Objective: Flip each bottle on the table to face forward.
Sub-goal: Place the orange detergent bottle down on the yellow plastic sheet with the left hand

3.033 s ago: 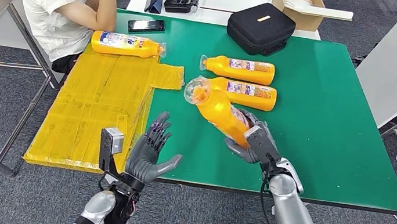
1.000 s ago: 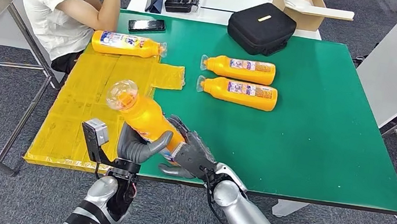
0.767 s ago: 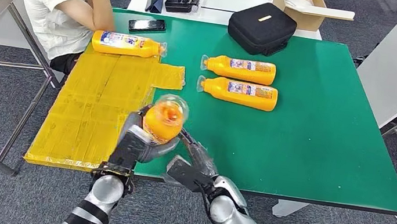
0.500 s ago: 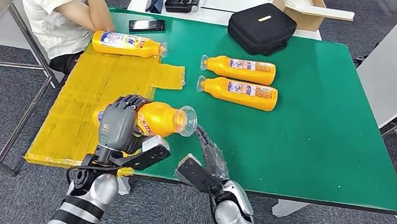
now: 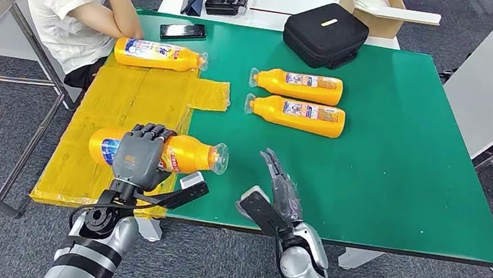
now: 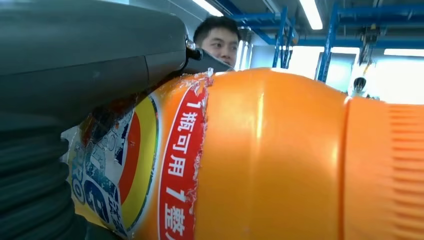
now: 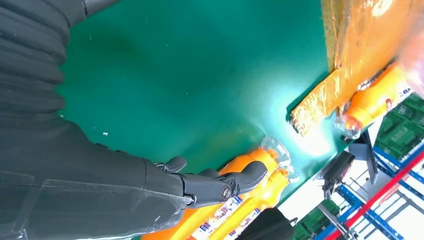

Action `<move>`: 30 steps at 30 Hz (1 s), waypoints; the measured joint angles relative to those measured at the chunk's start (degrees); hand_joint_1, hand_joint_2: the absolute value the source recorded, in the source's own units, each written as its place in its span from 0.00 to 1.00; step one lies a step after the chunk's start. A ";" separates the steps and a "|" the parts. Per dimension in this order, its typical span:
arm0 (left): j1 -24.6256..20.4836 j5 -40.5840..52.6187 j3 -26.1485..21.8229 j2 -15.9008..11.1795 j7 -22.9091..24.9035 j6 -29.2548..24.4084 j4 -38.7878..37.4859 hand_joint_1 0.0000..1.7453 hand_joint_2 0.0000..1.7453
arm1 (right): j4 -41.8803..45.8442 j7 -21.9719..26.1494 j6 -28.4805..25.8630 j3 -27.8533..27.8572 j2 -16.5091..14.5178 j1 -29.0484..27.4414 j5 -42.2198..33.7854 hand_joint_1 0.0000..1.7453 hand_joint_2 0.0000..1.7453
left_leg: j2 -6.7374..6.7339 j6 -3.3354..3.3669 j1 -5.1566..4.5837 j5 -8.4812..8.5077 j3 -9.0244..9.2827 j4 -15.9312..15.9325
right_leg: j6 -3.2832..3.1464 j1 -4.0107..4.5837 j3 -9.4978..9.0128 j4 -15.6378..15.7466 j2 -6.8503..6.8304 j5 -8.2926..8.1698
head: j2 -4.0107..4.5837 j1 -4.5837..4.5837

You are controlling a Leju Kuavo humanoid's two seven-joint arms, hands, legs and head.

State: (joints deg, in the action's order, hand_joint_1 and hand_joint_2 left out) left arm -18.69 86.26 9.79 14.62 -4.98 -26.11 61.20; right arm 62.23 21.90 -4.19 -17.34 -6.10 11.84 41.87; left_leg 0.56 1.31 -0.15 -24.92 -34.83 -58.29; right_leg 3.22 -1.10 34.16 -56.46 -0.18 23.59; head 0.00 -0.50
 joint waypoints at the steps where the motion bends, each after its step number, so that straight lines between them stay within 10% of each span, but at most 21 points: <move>1: -0.61 1.42 0.25 -0.57 1.44 1.13 -1.26 1.00 1.00 | 0.08 0.33 -0.04 0.43 -0.12 -0.01 -0.08 0.00 1.00 | -0.02 0.00 0.00 0.00 0.01 0.00 | 0.00 0.00 0.00 0.00 0.00 0.00 | 0.00 0.00; 20: -13.97 1.27 -0.05 -5.41 0.71 5.18 -29.87 0.89 1.00 | -4.81 4.38 0.39 1.80 -1.90 3.59 -0.79 0.00 1.00 | 0.01 -0.01 0.01 0.04 0.22 0.01 | -0.01 0.00 -0.22 -0.02 0.00 -0.02 | 0.00 -0.01; 24: -14.41 1.13 -0.53 -5.42 0.73 4.80 -30.97 0.06 1.00 | -5.21 4.40 0.34 1.80 -1.90 3.58 -0.93 0.00 1.00 | -0.02 -0.01 0.01 0.05 0.32 0.01 | -0.02 0.01 -0.29 -0.03 0.01 -0.03 | 0.00 -0.01; 30: -15.26 0.47 -1.52 -5.22 1.17 7.01 -31.83 0.00 1.00 | -5.51 4.42 0.34 1.80 -1.90 3.59 -0.93 0.00 1.00 | -0.01 -0.01 0.03 0.06 0.40 0.01 | -0.02 0.02 -0.38 -0.04 0.00 -0.03 | 0.00 -0.01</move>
State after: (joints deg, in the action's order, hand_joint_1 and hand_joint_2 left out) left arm -33.96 86.73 8.26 9.40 -3.81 -19.10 29.37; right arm 56.72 26.32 -3.85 -15.54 -8.00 15.44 40.94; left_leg 0.55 1.29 -0.12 -24.86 -34.44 -58.28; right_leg 3.20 -1.08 33.78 -56.50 -0.18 23.56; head 0.00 -0.50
